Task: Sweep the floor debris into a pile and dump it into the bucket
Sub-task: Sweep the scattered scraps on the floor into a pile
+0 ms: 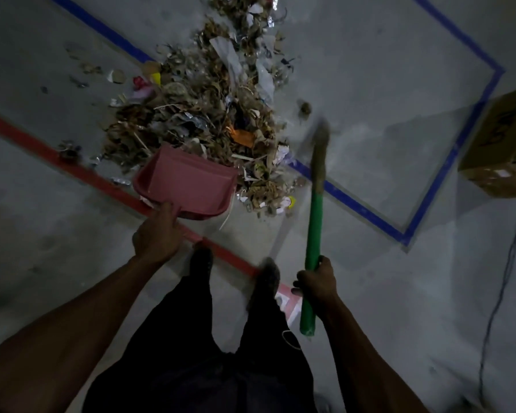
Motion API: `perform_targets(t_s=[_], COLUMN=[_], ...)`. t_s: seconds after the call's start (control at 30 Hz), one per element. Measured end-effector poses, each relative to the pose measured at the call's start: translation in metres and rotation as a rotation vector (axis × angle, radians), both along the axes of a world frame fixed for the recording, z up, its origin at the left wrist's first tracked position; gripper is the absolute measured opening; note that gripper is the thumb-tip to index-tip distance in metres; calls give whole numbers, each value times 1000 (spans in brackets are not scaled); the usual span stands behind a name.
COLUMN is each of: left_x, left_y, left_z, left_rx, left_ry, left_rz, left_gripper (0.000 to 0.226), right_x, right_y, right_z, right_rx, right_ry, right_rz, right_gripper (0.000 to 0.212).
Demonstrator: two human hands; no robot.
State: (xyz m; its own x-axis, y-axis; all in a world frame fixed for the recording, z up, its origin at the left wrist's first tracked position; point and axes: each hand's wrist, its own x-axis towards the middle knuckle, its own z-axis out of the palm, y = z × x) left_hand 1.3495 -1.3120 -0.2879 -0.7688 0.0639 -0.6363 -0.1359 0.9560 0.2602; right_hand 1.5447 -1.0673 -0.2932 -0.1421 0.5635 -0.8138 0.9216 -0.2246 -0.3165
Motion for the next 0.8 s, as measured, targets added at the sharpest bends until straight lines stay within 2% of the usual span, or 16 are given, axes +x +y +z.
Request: perform_targets(t_s=[0.23,0.37,0.53,0.67,0.8], left_x=[4,16,33,47,57], left_y=[-24,-36,-48,-52,-52], left_z=[-14,-27,-40,-40,-36], left_rx=[18,-25,-57,-40,-57], left_ry=[1,33,53,32,33], left_rz=[-86,-109,-125,-142,-150], left_gripper=[40,34,33,34,36], right_x=[28,5,-26,-1,56], right_y=[-28,-53,-76,-68,-69], right_z=[-24,-55,-80,-53,-17], right_rx=[-10,-108,-90,-69,0], right_ry=[-77,-46,-15,-7,47], right_rz=[-211,-132,32,108,1], right_gripper=[18,20,26,29,22])
